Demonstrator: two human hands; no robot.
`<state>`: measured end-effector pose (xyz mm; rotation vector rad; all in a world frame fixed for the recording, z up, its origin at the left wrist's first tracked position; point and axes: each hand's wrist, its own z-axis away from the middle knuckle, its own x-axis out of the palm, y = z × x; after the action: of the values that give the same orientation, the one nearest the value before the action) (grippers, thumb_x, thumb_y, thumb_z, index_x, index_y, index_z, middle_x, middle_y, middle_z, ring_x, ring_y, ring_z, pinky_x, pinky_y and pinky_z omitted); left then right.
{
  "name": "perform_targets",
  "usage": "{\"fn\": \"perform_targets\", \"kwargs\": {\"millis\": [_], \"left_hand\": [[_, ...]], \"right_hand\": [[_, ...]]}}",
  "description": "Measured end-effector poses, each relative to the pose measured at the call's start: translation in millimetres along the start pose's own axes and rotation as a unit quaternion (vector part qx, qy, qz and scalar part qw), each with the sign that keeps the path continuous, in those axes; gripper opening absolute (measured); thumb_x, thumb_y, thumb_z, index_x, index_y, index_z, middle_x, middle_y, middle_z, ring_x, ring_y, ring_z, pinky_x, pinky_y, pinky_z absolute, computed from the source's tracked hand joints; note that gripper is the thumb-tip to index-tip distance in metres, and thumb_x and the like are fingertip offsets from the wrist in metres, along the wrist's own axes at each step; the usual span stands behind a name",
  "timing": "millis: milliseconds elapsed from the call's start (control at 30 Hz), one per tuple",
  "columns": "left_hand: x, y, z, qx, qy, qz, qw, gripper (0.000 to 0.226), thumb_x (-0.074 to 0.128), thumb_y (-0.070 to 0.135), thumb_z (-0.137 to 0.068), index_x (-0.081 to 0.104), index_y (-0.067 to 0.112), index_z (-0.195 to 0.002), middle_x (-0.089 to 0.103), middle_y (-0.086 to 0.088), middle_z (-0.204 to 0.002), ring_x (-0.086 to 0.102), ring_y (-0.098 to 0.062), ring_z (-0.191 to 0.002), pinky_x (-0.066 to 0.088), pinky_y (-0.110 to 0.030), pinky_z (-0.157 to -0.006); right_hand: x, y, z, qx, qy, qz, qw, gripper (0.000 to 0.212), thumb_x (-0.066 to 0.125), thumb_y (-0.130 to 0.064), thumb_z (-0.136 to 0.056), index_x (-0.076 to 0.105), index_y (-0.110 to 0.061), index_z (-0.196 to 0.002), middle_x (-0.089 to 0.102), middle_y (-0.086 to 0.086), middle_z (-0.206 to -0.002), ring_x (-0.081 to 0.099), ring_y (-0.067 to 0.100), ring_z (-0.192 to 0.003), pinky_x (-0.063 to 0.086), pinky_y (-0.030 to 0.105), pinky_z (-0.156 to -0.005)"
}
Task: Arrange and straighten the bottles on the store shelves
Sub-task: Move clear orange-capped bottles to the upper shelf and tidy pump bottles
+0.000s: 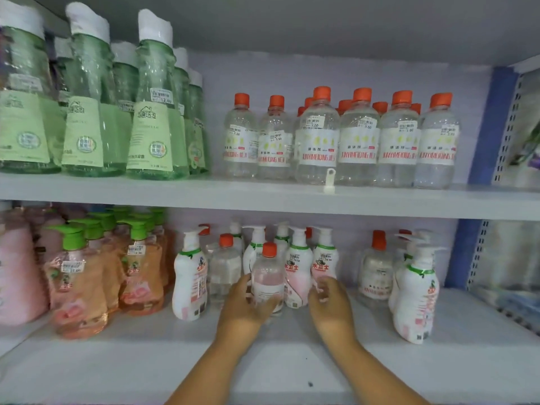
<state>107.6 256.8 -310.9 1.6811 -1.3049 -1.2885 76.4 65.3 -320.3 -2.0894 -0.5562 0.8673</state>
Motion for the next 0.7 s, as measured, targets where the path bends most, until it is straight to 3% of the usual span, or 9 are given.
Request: {"fn": "perform_targets", "kwargs": {"millis": [100, 167, 233, 333, 400, 500, 600, 700], "left_hand": [[-4, -7, 3, -0.004, -0.011, 0.035, 0.999, 0.060, 0.089, 0.060, -0.057, 0.049, 0.075, -0.100, 0.069, 0.023, -0.104, 0.063, 0.017, -0.085, 0.049, -0.005, -0.057], [-3, -6, 4, 0.005, -0.021, 0.046, 0.999, 0.063, 0.091, 0.056, -0.059, 0.046, 0.080, -0.098, 0.068, 0.021, -0.104, 0.064, 0.013, -0.084, 0.050, -0.007, -0.055], [0, -5, 6, 0.010, -0.030, 0.045, 0.999, 0.059, 0.089, 0.057, -0.061, 0.049, 0.071, -0.102, 0.067, 0.020, -0.108, 0.067, 0.005, -0.086, 0.050, -0.011, -0.059], [3, -7, 6, 0.017, -0.037, 0.047, 0.998, 0.056, 0.089, 0.055, -0.065, 0.051, 0.066, -0.104, 0.069, 0.020, -0.110, 0.066, 0.008, -0.087, 0.050, -0.013, -0.066], [5, -9, 4, 0.016, -0.036, 0.051, 0.998, 0.057, 0.088, 0.060, -0.060, 0.053, 0.064, -0.105, 0.070, 0.018, -0.110, 0.068, 0.005, -0.087, 0.054, -0.018, -0.068], [4, -7, 1, 0.014, -0.035, 0.049, 0.998, 0.062, 0.085, 0.067, -0.051, 0.053, 0.065, -0.105, 0.069, 0.018, -0.111, 0.070, 0.004, -0.085, 0.059, -0.023, -0.069], [5, -7, -1, 0.018, -0.037, 0.047, 0.998, 0.061, 0.086, 0.067, -0.053, 0.051, 0.073, -0.102, 0.070, 0.019, -0.108, 0.067, 0.012, -0.084, 0.054, -0.016, -0.065], [3, -7, 0, 0.009, -0.039, 0.045, 0.998, 0.061, 0.088, 0.062, -0.058, 0.049, 0.078, -0.101, 0.070, 0.020, -0.108, 0.067, 0.010, -0.086, 0.052, -0.016, -0.067]], "right_hand": [[-35, -1, -19, -0.027, 0.164, 0.053, 0.985, 0.040, 0.070, -0.013, -0.087, 0.057, -0.014, -0.125, 0.048, 0.009, -0.129, 0.048, 0.021, -0.112, 0.040, 0.029, -0.089], [-58, -5, -36, -0.017, 0.225, 0.097, 0.969, 0.059, 0.075, -0.014, -0.082, 0.049, -0.003, -0.134, 0.044, 0.019, -0.136, 0.043, 0.032, -0.123, 0.041, 0.036, -0.099], [-70, -10, -51, 0.017, 0.213, 0.108, 0.971, 0.078, 0.078, -0.019, -0.083, 0.038, 0.001, -0.147, 0.037, 0.028, -0.146, 0.037, 0.042, -0.135, 0.033, 0.044, -0.113], [-70, -14, -75, 0.064, 0.163, 0.074, 0.982, 0.094, 0.072, -0.027, -0.091, 0.015, 0.001, -0.160, 0.017, 0.027, -0.164, 0.018, 0.039, -0.152, 0.016, 0.041, -0.123], [-72, -16, -96, 0.104, 0.151, 0.083, 0.980, 0.092, 0.069, -0.033, -0.094, 0.015, 0.002, -0.160, 0.027, 0.027, -0.161, 0.026, 0.039, -0.150, 0.021, 0.043, -0.123], [-81, -19, -114, 0.139, 0.135, 0.083, 0.978, 0.053, 0.061, -0.029, -0.098, 0.047, -0.006, -0.144, 0.060, 0.017, -0.137, 0.058, 0.032, -0.123, 0.046, 0.036, -0.100], [-75, -24, -99, 0.058, 0.106, 0.055, 0.991, 0.017, 0.053, -0.009, -0.101, 0.061, -0.004, -0.115, 0.068, 0.011, -0.104, 0.065, 0.029, -0.096, 0.038, 0.017, -0.074], [-74, -31, -70, -0.006, 0.086, 0.058, 0.995, 0.014, 0.051, -0.009, -0.101, 0.062, -0.011, -0.094, 0.062, 0.000, -0.084, 0.060, 0.018, -0.075, 0.035, 0.008, -0.055]]}}
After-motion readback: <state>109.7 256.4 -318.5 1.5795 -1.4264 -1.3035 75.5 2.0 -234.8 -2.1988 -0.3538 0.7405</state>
